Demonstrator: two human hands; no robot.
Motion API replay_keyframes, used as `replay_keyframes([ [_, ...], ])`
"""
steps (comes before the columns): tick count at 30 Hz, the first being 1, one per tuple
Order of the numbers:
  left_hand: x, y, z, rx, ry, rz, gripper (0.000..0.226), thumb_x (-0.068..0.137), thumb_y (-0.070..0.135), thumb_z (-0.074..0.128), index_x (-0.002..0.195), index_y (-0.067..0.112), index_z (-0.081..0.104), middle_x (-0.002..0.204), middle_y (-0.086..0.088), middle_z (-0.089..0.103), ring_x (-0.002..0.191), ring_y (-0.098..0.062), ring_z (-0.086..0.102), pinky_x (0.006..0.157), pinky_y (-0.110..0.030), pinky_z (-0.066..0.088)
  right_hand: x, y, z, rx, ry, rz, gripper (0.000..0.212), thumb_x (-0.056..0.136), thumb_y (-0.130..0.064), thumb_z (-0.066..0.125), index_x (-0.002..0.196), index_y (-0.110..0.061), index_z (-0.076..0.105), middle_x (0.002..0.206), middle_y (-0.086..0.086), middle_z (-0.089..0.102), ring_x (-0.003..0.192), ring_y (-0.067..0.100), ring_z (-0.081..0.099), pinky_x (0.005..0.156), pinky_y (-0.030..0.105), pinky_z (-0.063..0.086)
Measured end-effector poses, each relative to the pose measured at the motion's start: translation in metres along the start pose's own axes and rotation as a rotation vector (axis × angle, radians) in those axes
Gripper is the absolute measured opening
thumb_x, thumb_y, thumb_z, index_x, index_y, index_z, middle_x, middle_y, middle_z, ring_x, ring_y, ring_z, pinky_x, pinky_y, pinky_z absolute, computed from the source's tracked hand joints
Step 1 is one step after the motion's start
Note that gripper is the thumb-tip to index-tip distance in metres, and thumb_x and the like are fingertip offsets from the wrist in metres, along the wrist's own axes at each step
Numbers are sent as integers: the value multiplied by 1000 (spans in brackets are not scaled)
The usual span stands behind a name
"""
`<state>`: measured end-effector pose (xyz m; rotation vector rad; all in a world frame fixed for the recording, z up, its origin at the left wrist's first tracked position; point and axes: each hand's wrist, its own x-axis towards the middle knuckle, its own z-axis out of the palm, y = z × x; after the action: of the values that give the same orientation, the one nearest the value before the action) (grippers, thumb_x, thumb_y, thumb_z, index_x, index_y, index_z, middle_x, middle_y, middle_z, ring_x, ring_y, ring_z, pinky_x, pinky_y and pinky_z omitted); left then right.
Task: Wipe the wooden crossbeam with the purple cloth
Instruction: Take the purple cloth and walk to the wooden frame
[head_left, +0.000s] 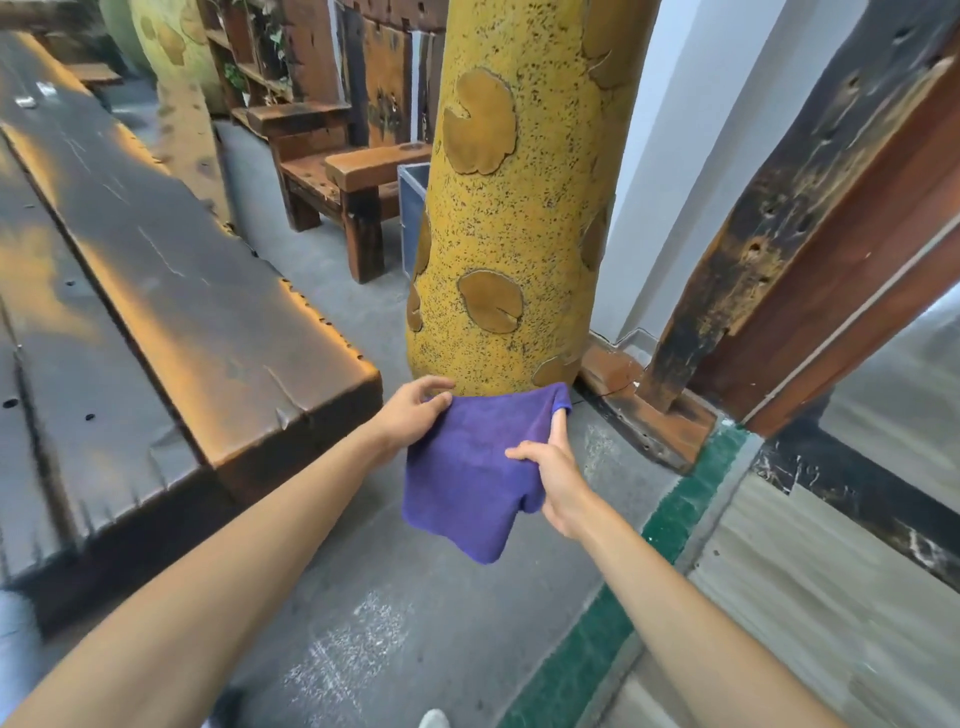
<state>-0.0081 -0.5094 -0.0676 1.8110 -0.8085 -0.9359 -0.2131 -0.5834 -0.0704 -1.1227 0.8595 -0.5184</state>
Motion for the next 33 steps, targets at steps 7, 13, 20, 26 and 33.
replay_keyframes([
  [7, 83, 28, 17, 63, -23, -37, 27, 105, 22, 48, 124, 18, 66, 97, -4, 67, 88, -16, 60, 80, -27, 49, 87, -22, -45, -201, 55, 132, 95, 91, -20, 74, 160, -43, 13, 145, 0, 55, 120, 23, 64, 105, 46, 53],
  [13, 167, 35, 7, 40, 30, -123, 28, 101, 24, 57, 129, 29, 57, 106, -6, 72, 91, -18, 65, 75, -25, 51, 189, -52, -62, -289, -29, 131, 102, 86, -27, 81, 160, -40, 12, 143, -9, 49, 124, 19, 59, 108, 40, 50],
  [20, 276, 50, -15, 61, 177, -215, 26, 106, 24, 44, 125, 22, 61, 102, -3, 64, 84, -12, 57, 66, -21, 45, 337, -93, -50, -300, -210, 174, 108, 77, -21, 88, 158, -39, 20, 149, -3, 53, 131, 22, 58, 108, 51, 50],
  [26, 316, 52, -64, -28, 455, -179, 22, 105, 14, 47, 118, 19, 65, 80, 10, 61, 70, -1, 52, 52, -3, 38, 421, -118, 4, -327, -375, 178, 94, 84, -1, 79, 155, -34, 27, 137, -1, 61, 120, 22, 65, 105, 50, 53],
  [33, 358, 14, -166, -115, 644, -295, 29, 106, 15, 44, 131, 14, 59, 104, -6, 58, 84, -10, 52, 63, -6, 41, 519, -108, 129, -375, -679, 341, 76, 100, -2, 61, 157, -33, 21, 146, 5, 56, 126, 26, 62, 110, 50, 48],
])
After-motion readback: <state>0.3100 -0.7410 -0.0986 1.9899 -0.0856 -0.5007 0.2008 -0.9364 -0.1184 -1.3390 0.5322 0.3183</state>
